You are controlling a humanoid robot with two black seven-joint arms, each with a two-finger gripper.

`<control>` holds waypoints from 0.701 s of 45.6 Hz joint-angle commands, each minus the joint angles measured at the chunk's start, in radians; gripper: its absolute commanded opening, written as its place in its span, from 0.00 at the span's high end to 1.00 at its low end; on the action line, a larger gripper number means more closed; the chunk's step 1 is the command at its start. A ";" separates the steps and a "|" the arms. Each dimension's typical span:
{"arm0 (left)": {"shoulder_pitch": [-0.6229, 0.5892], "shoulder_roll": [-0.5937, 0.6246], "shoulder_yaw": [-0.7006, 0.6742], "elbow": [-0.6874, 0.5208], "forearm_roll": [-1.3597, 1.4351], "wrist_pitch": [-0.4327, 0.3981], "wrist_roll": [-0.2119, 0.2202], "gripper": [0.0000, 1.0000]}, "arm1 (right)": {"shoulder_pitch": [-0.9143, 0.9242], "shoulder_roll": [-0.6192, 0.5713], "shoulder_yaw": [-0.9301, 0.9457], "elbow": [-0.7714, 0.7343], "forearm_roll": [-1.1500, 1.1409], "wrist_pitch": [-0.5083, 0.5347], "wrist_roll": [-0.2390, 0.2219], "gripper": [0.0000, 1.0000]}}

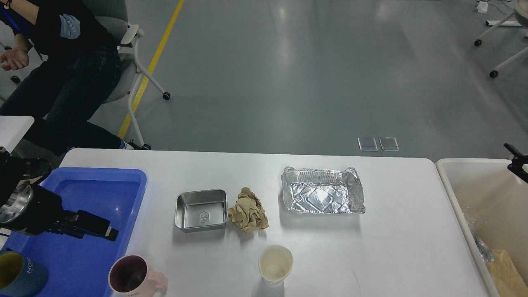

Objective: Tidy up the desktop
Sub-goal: 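Lower the left gripper over the blue tray toward the pink mug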

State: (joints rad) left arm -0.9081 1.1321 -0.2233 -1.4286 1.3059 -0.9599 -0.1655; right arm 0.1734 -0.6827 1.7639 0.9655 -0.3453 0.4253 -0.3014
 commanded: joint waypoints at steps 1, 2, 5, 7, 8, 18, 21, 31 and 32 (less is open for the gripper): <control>0.000 0.001 -0.002 -0.001 0.000 0.000 -0.006 0.00 | 0.000 -0.009 0.002 0.004 0.000 -0.003 -0.002 0.00; -0.002 0.001 -0.002 -0.001 -0.002 0.000 -0.009 0.00 | 0.000 -0.012 0.005 0.004 0.000 -0.003 -0.002 0.00; -0.002 0.003 -0.007 -0.001 -0.007 0.000 -0.014 0.00 | 0.000 -0.014 0.005 0.004 0.000 -0.003 -0.002 0.00; -0.002 0.001 -0.008 -0.001 -0.014 0.000 -0.012 0.00 | 0.000 -0.014 0.006 0.004 0.002 -0.003 -0.002 0.00; -0.003 0.001 -0.010 -0.001 -0.019 0.000 -0.011 0.00 | 0.000 -0.014 0.006 0.004 0.002 -0.003 -0.004 0.00; 0.015 -0.002 0.001 -0.001 -0.014 0.000 0.012 0.00 | -0.003 -0.018 0.006 0.004 0.002 -0.003 -0.008 0.00; 0.015 0.000 0.002 -0.003 -0.019 0.000 0.027 0.00 | -0.003 -0.018 0.006 0.004 0.002 -0.002 -0.008 0.00; 0.021 0.000 0.036 -0.012 -0.022 0.000 0.035 0.00 | -0.002 -0.018 0.005 0.004 0.000 -0.005 -0.008 0.00; 0.021 -0.002 0.038 -0.013 -0.022 0.000 0.035 0.00 | -0.002 -0.018 0.005 0.004 0.000 -0.005 -0.008 0.00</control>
State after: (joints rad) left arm -0.8859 1.1320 -0.1951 -1.4351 1.2846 -0.9599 -0.1311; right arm 0.1707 -0.6998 1.7697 0.9695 -0.3442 0.4226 -0.3098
